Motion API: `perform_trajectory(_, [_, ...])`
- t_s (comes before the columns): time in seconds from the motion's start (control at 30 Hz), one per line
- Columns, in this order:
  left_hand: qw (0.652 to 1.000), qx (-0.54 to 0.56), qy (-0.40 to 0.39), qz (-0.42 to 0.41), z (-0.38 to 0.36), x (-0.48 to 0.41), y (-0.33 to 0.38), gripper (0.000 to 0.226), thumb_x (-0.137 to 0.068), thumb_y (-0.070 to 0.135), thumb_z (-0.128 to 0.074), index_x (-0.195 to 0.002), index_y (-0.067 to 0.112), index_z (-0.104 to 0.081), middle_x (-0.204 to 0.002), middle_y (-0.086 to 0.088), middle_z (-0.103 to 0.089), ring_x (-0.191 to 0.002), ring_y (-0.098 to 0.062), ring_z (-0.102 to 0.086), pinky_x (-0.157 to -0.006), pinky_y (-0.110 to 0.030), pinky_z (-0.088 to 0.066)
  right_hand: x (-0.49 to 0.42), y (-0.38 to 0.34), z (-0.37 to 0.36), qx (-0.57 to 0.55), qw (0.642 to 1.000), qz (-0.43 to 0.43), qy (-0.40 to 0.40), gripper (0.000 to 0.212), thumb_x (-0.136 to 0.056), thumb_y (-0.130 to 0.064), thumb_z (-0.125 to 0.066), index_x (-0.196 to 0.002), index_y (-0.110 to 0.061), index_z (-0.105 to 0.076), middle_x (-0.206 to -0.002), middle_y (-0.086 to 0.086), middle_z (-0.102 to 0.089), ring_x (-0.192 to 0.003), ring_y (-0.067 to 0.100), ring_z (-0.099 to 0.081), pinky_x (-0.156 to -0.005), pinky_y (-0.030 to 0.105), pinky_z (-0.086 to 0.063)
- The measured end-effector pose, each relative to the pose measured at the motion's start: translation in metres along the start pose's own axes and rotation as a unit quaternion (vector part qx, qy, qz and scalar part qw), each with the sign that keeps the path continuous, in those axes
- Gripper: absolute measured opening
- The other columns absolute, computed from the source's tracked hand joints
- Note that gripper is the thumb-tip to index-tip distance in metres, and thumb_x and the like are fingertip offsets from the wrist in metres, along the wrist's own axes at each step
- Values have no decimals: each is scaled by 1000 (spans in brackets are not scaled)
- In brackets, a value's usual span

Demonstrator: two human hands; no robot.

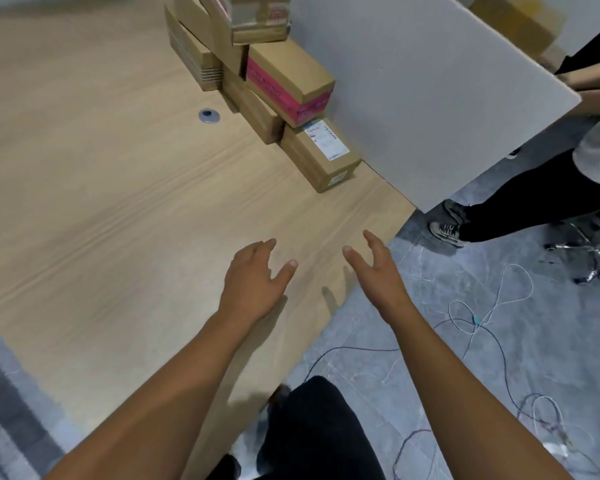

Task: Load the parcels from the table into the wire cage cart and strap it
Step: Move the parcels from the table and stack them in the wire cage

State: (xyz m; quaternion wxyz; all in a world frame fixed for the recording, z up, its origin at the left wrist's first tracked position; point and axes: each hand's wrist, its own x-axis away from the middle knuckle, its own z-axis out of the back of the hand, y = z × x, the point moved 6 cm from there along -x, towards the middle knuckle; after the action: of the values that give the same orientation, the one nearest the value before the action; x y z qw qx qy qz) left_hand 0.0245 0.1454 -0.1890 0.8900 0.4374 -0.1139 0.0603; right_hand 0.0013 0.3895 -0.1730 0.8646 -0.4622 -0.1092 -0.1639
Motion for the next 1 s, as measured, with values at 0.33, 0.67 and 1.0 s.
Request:
perform_trajectory(0.33, [998, 39, -16, 53, -60, -185, 61, 75, -101, 60, -50, -162, 21, -29, -168, 0, -29, -153, -19, -29, -113, -27, -23, -235, -50, 32, 19, 999, 43, -20, 72, -97, -56, -60, -160, -33, -33, -166, -5, -32, -154, 18, -28, -123, 46, -30])
perform_trajectory(0.67, [914, 333, 128, 192, -113, -272, 89, 41, -100, 44, -63, -137, 35, -46, -125, 25, -59, -106, 11, -62, -74, -4, -47, -349, -43, 1, -13, 986, 35, -164, 56, -92, -56, -64, -134, -23, -49, -136, 4, -59, -125, 24, -60, -99, 43, -57])
perform_trajectory(1.0, [859, 369, 241, 261, -113, -149, 47, 40, -95, 46, -69, -116, 26, -42, -115, 16, -59, -96, 12, -66, -75, -14, -54, -239, -5, -30, -23, 971, 37, -236, 73, -83, -55, -73, -145, -30, -45, -130, -6, -54, -130, 18, -53, -106, 40, -49])
